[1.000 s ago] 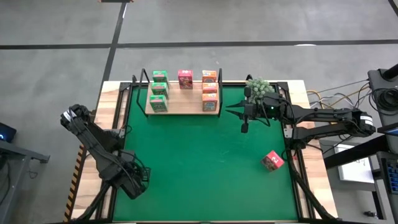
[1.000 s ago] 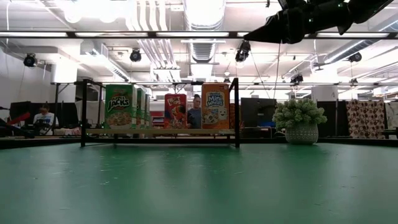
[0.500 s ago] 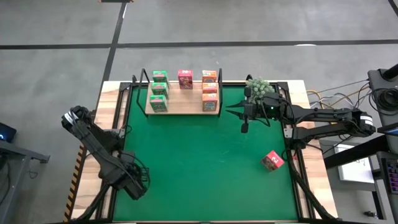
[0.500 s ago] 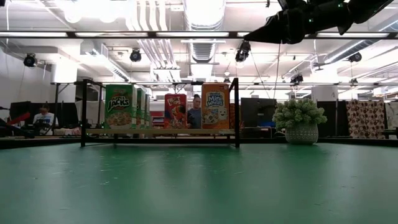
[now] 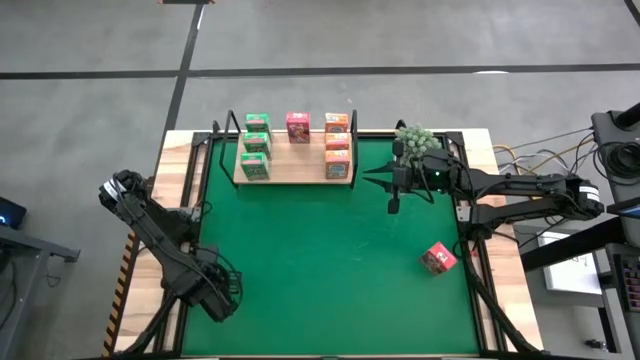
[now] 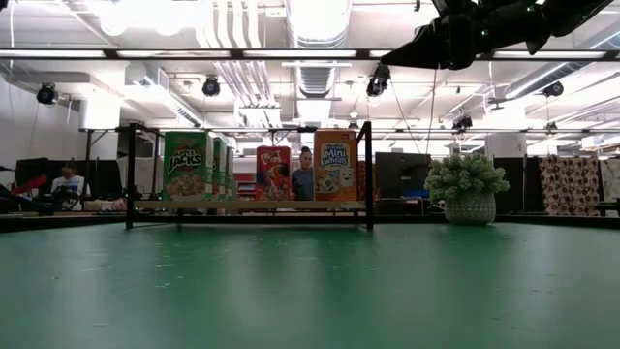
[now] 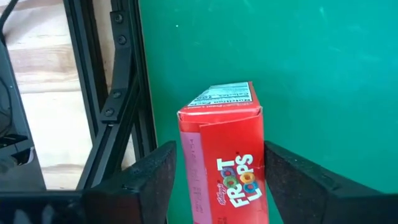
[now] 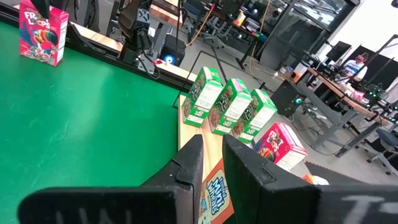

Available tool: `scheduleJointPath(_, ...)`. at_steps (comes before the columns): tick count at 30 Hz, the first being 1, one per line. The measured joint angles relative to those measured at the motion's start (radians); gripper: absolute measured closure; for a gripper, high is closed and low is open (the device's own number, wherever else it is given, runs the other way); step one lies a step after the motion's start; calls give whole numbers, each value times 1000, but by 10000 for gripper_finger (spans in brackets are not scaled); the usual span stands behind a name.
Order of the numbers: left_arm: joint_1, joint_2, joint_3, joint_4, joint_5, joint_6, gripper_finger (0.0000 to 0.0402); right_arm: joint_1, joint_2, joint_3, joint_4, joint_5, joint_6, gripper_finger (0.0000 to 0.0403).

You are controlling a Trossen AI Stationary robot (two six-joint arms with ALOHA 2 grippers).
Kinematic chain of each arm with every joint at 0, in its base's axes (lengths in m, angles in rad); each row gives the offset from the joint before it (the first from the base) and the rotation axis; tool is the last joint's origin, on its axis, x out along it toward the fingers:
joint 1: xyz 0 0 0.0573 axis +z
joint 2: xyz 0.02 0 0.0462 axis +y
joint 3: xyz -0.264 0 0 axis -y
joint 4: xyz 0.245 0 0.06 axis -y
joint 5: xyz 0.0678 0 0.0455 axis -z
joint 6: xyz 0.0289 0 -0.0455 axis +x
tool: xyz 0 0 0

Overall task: Stack cereal on shelf
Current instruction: Put the left red cereal box aligned with the other red cereal box on the shelf

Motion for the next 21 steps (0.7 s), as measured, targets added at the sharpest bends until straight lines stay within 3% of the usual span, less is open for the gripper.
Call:
scheduleJointPath(9, 0, 0, 0, 2, 0, 0, 236, 0, 0, 0, -4, 0, 0, 351)
scheduleJointPath(21, 4, 0, 51, -19, -18, 56, 241, 0, 0, 0, -3, 0, 0, 351)
